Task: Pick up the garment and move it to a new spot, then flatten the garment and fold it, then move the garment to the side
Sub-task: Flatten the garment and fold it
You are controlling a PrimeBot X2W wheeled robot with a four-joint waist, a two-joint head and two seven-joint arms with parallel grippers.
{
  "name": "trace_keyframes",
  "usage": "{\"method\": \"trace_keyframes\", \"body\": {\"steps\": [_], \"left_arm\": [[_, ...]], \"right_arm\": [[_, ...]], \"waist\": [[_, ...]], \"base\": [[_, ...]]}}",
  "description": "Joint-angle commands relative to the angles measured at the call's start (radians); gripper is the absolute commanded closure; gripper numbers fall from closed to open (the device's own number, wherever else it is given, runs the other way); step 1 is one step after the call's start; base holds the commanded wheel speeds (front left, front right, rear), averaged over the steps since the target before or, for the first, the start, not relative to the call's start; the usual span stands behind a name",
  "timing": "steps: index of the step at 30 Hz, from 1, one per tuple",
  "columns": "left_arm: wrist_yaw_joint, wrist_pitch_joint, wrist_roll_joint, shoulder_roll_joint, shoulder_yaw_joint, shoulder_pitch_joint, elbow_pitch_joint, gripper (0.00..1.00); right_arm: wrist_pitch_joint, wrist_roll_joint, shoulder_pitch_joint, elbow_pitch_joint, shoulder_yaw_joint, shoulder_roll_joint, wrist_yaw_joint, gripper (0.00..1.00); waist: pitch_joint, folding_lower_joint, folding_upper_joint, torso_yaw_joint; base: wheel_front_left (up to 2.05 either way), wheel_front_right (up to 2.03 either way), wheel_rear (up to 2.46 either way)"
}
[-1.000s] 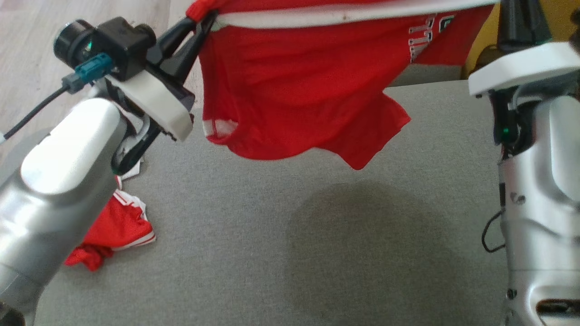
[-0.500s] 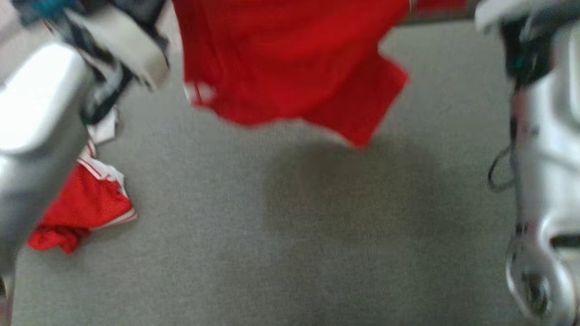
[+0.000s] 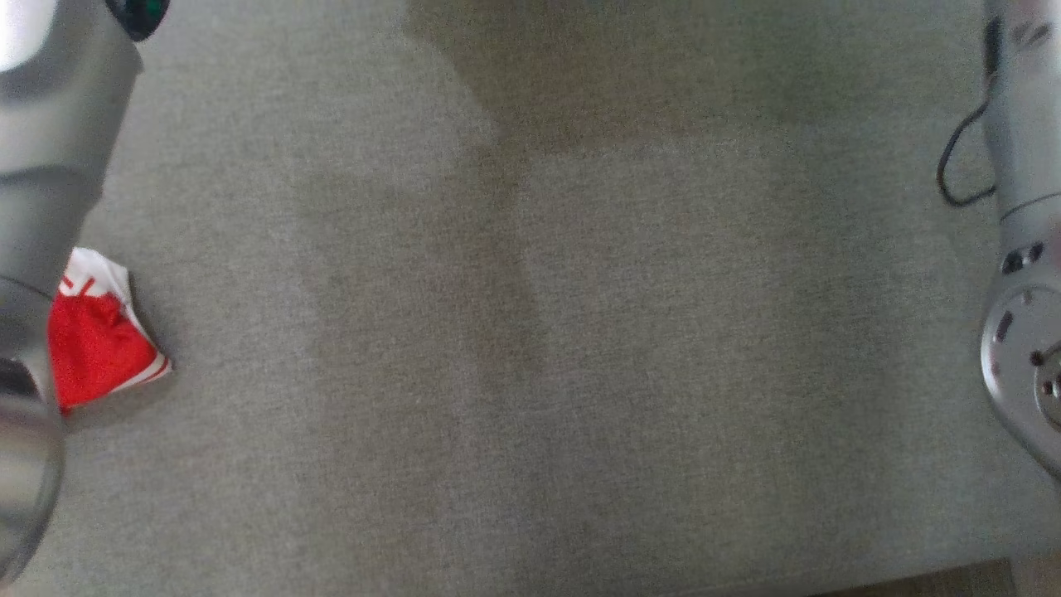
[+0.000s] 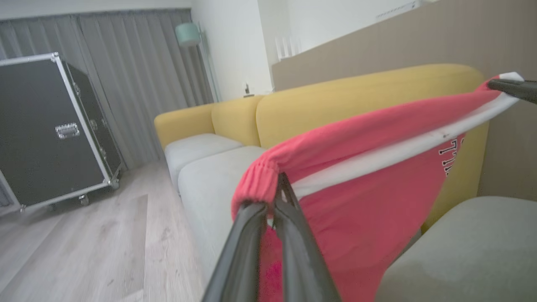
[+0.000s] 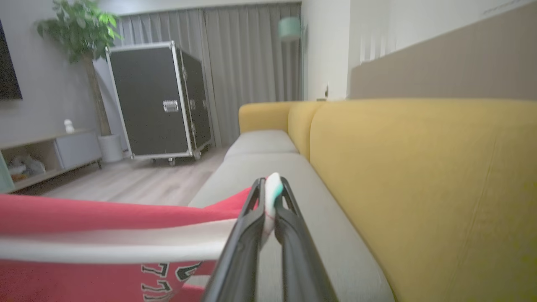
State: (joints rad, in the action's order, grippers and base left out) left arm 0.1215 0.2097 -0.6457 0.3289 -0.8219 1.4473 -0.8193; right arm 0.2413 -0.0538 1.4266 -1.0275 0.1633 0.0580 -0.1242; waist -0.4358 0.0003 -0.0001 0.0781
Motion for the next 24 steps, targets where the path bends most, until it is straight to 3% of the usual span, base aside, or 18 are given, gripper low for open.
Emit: {"method": "trace_keyframes", "body": {"steps": [1, 7, 13, 24], "left_arm": [[0.001, 0.009, 0.002, 0.033, 0.024, 0.041, -0.003, 1.0], [0.008, 0.039, 0.002, -0.006, -0.057, -0.045, -0.067, 1.0], [0.009, 0.048, -0.041, 0.013, -0.206, -0.19, -0.018, 1.0], [0.009, 0.052, -0.146, 0.082, -0.368, -0.425, 0.094, 1.0]], "right_arm": [[0.01, -0.017, 0.016, 0.009, -0.001, -0.008, -0.007, 1.0], [-0.016, -0.13, -0.07, -0.138, 0.034, -0.005, -0.007, 1.0], [-0.089, -0.19, -0.16, -0.232, -0.025, 0.042, -0.007, 1.0], [-0.293, -0.036, -0.366, -0.263, -0.238, 0.065, -0.007, 1.0]], "waist": [[-0.026, -0.0003, 0.0001, 0.002], [-0.033, -0.0003, 0.0001, -0.01], [0.014, -0.0003, 0.0001, -0.034], [0.194, -0.0003, 0.0001, -0.032]], "base": [[0.0, 0.0, 0.0], [0.0, 0.0, 0.0], [0.0, 0.0, 0.0], [0.0, 0.0, 0.0]]}}
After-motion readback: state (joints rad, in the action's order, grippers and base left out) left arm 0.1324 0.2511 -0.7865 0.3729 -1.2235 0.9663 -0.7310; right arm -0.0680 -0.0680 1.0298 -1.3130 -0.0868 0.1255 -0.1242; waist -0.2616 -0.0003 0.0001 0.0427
